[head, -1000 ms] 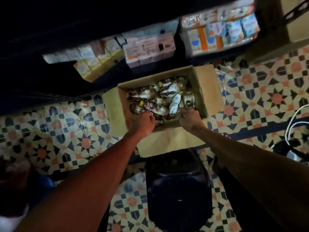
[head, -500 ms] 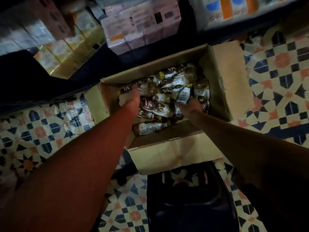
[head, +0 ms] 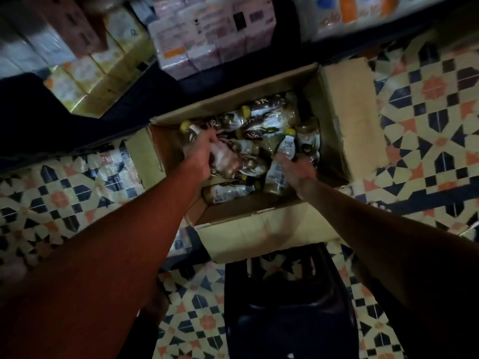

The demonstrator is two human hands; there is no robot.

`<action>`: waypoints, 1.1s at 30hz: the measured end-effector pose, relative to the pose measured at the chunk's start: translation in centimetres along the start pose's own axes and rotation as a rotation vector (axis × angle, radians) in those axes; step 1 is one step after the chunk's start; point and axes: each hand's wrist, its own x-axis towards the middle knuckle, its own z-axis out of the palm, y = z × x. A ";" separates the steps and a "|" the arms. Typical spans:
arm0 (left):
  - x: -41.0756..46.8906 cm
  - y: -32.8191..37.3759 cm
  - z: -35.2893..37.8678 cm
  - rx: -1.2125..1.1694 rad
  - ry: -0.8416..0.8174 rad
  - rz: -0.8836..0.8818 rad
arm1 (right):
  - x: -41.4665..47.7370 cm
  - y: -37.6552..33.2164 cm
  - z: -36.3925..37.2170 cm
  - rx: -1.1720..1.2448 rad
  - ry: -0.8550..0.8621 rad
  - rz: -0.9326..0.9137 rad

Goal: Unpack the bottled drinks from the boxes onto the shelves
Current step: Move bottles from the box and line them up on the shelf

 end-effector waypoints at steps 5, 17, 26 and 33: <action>-4.9 -1.2 -0.8 -0.024 -0.125 -0.096 | -4.5 -1.8 -0.8 0.071 -0.100 -0.076; -18.5 -3.0 -3.4 0.247 -0.088 -0.003 | -18.9 -3.5 -1.5 -0.016 -0.169 -0.168; -30.6 -1.4 -7.2 0.274 -0.021 0.154 | -33.0 -5.3 -3.0 -0.022 -0.218 -0.260; -44.2 1.6 -10.2 0.202 -0.043 0.319 | -45.8 -9.7 -6.4 -0.085 -0.225 -0.329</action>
